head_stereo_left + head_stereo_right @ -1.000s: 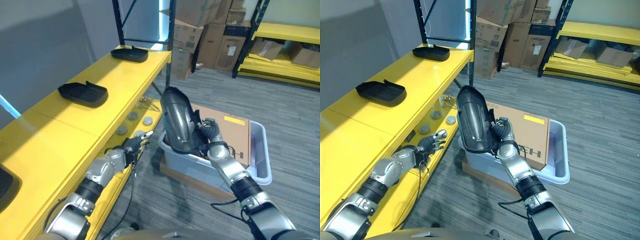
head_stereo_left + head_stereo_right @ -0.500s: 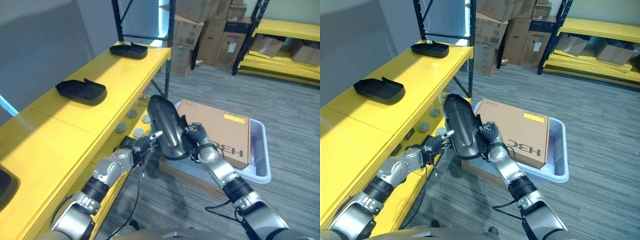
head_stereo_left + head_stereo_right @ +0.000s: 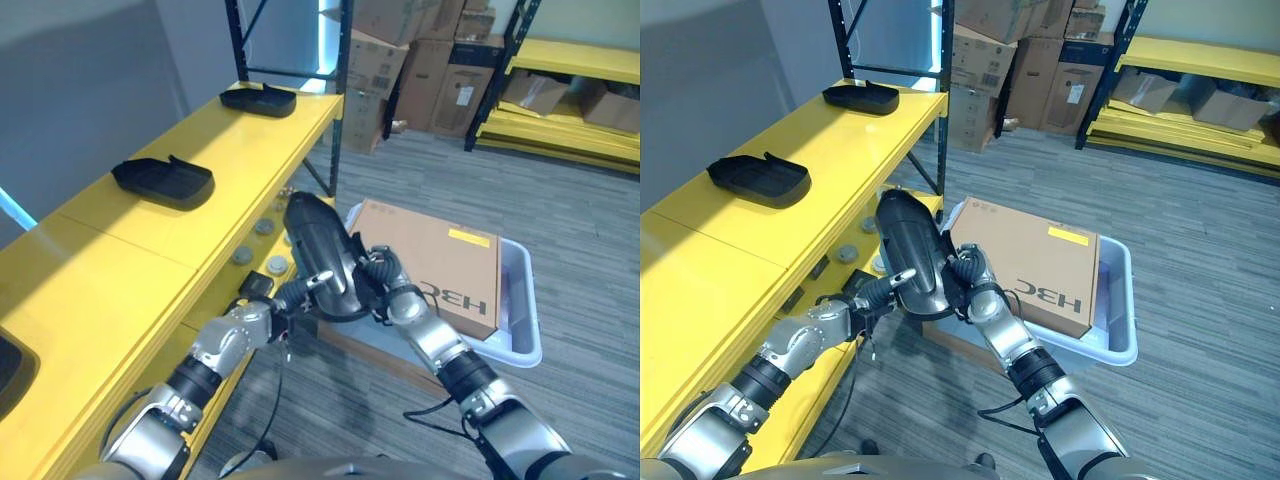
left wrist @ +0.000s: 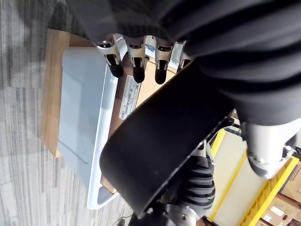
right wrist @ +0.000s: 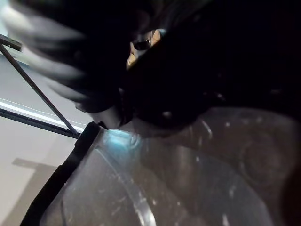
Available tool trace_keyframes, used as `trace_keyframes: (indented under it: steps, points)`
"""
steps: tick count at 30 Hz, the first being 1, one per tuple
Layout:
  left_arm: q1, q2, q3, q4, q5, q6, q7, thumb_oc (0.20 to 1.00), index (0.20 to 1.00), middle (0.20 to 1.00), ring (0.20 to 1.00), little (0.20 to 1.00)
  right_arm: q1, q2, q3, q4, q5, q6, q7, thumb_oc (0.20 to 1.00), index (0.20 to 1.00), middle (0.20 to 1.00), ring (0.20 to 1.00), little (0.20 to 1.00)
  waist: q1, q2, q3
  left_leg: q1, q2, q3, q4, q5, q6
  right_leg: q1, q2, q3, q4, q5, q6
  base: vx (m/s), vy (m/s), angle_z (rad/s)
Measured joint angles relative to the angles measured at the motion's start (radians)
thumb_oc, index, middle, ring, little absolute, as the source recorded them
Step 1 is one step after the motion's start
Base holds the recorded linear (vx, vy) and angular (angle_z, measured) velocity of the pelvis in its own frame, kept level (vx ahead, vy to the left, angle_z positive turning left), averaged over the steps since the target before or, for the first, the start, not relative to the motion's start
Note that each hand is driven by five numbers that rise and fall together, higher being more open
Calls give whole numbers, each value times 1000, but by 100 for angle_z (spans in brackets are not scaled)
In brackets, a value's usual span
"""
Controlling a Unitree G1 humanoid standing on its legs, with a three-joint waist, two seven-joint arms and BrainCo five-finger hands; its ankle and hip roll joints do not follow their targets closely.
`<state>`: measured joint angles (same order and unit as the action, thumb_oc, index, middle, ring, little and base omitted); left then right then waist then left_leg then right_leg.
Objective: Move parts from the plastic box to the shelf.
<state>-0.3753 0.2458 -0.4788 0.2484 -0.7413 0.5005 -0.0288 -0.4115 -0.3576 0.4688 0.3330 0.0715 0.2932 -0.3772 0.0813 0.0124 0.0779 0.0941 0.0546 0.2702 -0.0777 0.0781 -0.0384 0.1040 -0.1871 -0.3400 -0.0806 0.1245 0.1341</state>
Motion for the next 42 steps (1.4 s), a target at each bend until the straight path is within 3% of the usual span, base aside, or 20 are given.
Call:
trace_keyframes:
  steps: [1, 2, 25, 26, 27, 37, 42]
  points:
    - [0, 0, 0, 0, 0, 0, 0, 316, 316, 316, 316, 316, 0, 2, 0, 0, 0, 1, 0, 200, 200, 200, 200, 200, 0, 0, 0, 1, 0, 0, 0, 0, 0, 1, 0, 0, 0, 0, 0, 0, 0, 0]
    - [0, 0, 0, 0, 0, -2, 0, 200, 200, 200, 200, 200, 0, 5, 0, 0, 0, 6, 0, 200, 200, 200, 200, 200, -1, 0, 0, 2, 0, 0, 0, 0, 0, 1, 0, 0, 0, 0, 0, 0, 0, 0]
    - [15, 22, -4, 6, 41, -45, 70, 200, 200, 200, 200, 200, -34, 13, 30, -2, 2, 21, -9, 200, 200, 200, 200, 200, 6, 0, 0, 13, 0, -6, 0, 0, 0, 15, 0, -3, 0, 0, 0, -2, 0, 0]
    - [17, 22, -4, 6, 45, -49, 71, 200, 200, 200, 200, 200, -34, 15, 30, -2, 6, 21, -14, 407, 407, 407, 407, 407, 7, 0, 0, 13, 0, -9, 0, 0, 0, 15, 0, -4, 0, 0, 0, -14, 2, 4]
    - [21, 23, -4, 6, 49, -61, 77, 200, 200, 200, 200, 200, -34, 21, 29, -2, 32, 18, -26, 1000, 1000, 1000, 1000, 1000, 7, 0, 0, 13, 0, -11, 0, 0, 0, 17, 0, -4, 0, 0, 0, -15, 1, 3]
    - [55, 31, 5, -2, 49, -139, 118, 200, 200, 200, 200, 200, -33, 53, 15, -7, 96, 4, -52, 1000, 1000, 1000, 1000, 1000, 8, -1, 0, 12, 0, -14, 0, 0, 0, 17, -1, -5, 0, 0, 0, 0, 0, 0]
    - [95, 44, 38, -35, 80, -178, 131, 200, 200, 200, 200, 200, -10, 50, -11, -9, 100, -35, -50, 1000, 1000, 1000, 1000, 1000, 0, -5, 2, 12, 0, -13, 0, 0, -1, 15, -1, -4, 0, -1, 0, 0, 0, 0]
